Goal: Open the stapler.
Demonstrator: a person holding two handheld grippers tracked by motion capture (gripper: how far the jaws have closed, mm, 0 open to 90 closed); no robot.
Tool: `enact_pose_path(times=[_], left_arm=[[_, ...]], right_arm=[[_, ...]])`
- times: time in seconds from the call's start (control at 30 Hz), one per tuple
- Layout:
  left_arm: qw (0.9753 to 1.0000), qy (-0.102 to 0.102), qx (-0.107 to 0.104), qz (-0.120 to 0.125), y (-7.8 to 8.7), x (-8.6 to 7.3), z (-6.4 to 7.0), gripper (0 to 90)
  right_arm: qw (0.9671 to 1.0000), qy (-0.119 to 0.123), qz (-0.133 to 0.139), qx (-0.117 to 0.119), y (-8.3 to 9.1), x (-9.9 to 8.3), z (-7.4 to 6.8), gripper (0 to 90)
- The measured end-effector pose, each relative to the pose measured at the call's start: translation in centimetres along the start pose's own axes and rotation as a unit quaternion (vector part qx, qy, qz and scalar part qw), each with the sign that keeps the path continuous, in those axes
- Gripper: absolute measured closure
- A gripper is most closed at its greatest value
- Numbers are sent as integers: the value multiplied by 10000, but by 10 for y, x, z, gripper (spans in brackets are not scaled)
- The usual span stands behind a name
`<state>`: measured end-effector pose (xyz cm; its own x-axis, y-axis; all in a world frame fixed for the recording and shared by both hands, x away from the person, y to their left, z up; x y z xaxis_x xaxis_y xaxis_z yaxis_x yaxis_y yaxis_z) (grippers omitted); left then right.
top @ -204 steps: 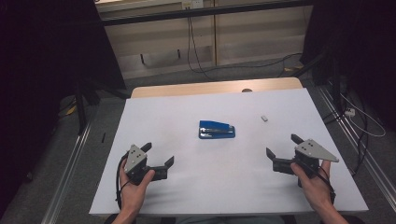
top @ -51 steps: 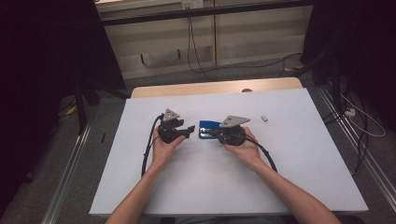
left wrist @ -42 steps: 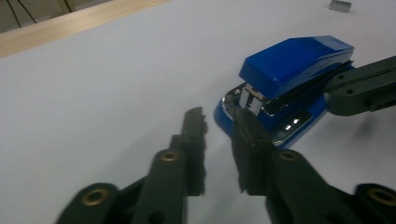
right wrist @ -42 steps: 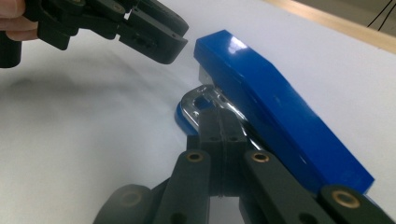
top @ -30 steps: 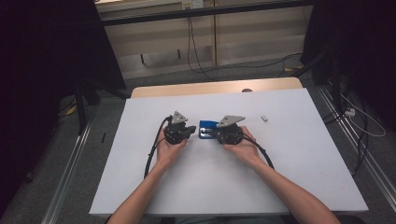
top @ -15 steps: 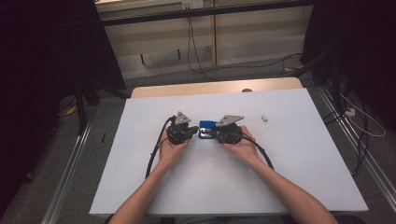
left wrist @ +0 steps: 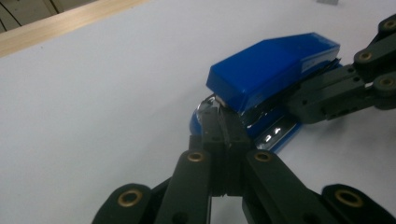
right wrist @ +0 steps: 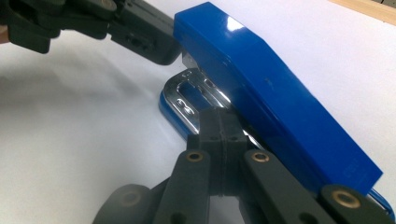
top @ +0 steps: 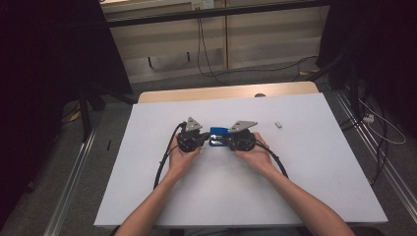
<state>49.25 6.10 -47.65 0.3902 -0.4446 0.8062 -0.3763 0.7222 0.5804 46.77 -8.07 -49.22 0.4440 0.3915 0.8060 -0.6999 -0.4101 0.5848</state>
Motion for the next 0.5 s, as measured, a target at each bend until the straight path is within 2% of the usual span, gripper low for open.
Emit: enact_pose_path(times=[0.23,0.5], left_arm=[[10000,-64,58,-16,-1,1,0,900],[10000,-14,42,40,-2,1,-1,900]], right_arm=[[10000,26,5,-25,0,0,0,900],[10000,26,6,-29,0,0,0,900]])
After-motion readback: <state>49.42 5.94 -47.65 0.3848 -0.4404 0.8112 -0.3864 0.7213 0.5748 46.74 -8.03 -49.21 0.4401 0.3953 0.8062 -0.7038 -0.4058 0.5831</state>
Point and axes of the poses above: each handheld gripper's, and its own axes: y roughly backward along the jaws, x roughly out of its top, z roughly to its right, the point moved 6 cm from there along -y, roughly forward along the jaws, and after that the axes turned 11 degrees about -x, right-handed, at the moved point
